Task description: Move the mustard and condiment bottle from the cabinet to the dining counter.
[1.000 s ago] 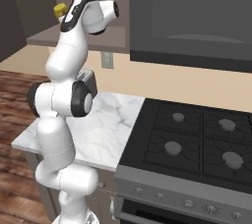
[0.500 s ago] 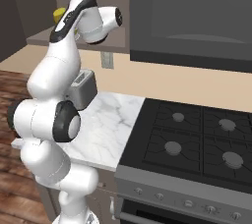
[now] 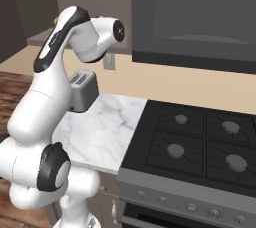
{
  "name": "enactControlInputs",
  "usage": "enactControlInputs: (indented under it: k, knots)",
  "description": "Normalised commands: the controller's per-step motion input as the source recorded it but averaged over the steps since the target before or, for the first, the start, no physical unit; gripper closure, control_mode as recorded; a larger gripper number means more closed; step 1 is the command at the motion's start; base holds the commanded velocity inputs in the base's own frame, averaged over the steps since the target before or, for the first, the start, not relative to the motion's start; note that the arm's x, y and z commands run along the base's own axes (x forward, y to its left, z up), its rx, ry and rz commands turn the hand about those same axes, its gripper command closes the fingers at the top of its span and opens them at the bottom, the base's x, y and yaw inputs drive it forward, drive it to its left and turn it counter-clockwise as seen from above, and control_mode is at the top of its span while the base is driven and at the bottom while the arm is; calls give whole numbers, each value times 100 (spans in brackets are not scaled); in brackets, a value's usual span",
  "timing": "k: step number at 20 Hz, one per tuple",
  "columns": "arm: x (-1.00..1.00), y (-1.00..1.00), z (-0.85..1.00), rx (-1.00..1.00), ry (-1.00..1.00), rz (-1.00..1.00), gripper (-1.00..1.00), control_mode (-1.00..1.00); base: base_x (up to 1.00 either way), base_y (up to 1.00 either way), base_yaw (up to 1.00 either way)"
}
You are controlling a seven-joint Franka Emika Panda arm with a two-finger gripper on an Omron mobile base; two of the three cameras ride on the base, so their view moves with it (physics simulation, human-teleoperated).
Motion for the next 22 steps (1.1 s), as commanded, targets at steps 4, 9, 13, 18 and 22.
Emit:
enactControlInputs:
  k: [4, 9, 13, 18, 22]
  knots:
    - [-68, -38, -11, 0, 2, -16, 100, -100, 0, 0, 0]
    - [-65, -36, -26, 0, 3, -13, 100, -100, 0, 0, 0]
    - [-69, -35, -31, 0, 2, -10, 100, -100, 0, 0, 0]
    - [-71, -35, -31, 0, 1, -9, 100, -100, 0, 0, 0]
    - [-71, -33, -29, 0, 0, -9, 100, -100, 0, 0, 0]
